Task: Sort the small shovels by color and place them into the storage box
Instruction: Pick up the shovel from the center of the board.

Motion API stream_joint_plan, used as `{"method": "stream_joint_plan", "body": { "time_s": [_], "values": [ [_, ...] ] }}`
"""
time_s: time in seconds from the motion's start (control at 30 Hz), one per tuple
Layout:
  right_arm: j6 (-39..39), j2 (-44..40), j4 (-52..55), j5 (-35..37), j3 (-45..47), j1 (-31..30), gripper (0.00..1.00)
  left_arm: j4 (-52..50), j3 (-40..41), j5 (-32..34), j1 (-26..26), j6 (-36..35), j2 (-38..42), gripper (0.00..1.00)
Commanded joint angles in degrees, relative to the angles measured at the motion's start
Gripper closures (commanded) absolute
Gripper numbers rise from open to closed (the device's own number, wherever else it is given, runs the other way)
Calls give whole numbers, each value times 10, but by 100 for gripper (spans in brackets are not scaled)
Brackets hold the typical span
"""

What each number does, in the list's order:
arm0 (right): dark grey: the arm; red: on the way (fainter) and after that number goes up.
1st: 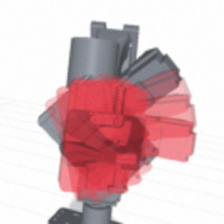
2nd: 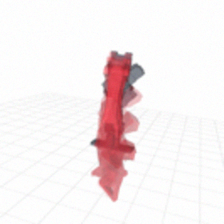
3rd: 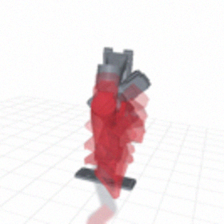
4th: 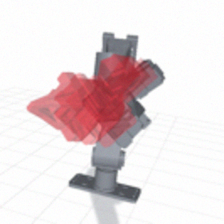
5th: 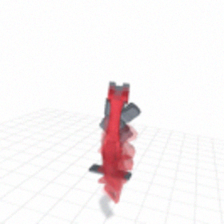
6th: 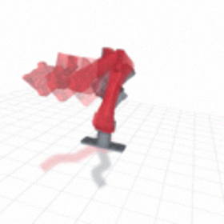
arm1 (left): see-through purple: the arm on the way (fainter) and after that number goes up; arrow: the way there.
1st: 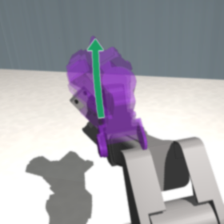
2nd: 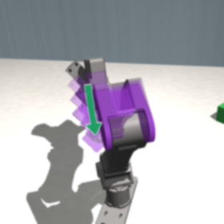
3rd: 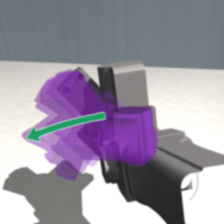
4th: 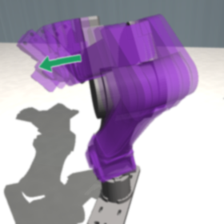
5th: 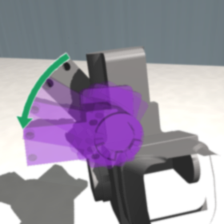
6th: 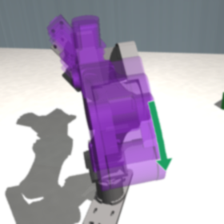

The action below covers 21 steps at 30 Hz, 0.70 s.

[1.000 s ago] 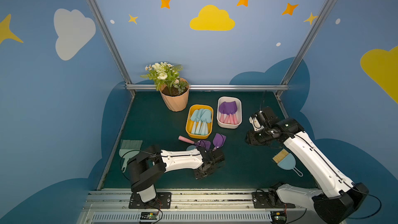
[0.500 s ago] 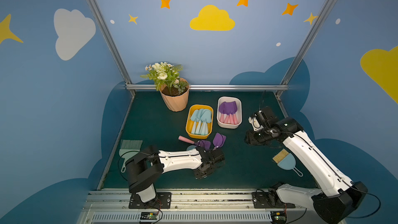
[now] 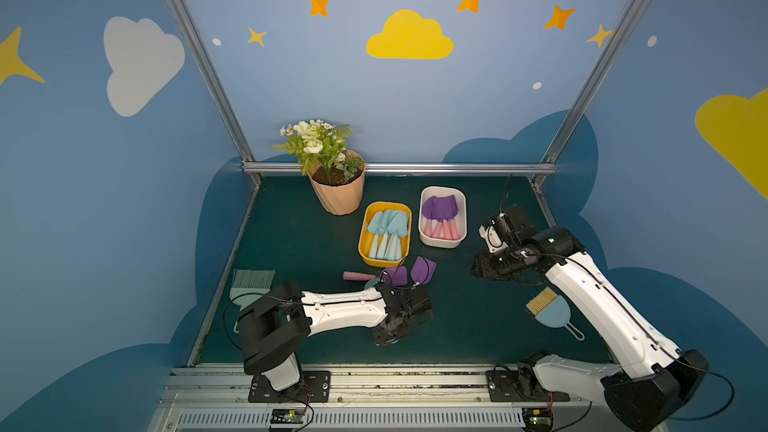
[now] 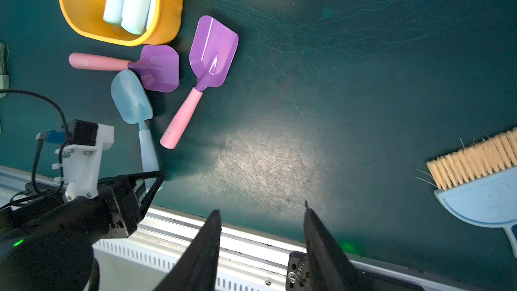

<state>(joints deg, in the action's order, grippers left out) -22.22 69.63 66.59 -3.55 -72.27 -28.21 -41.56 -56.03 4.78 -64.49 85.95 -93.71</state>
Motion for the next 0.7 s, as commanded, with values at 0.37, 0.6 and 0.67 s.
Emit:
{"method": "stream_joint_plan", "body": {
  "time_s": [0.37,0.6,0.67],
  "values": [
    [-12,17,-6,-9,-13,1,51,-48,39,28,-4,38,77,97],
    [-14,15,-3,-12,-12,1,52,-81,24,43,-14,32,118,97],
    [-15,14,-4,-13,-12,1,52,-103,8,52,-15,18,135,97]
  ]
}}
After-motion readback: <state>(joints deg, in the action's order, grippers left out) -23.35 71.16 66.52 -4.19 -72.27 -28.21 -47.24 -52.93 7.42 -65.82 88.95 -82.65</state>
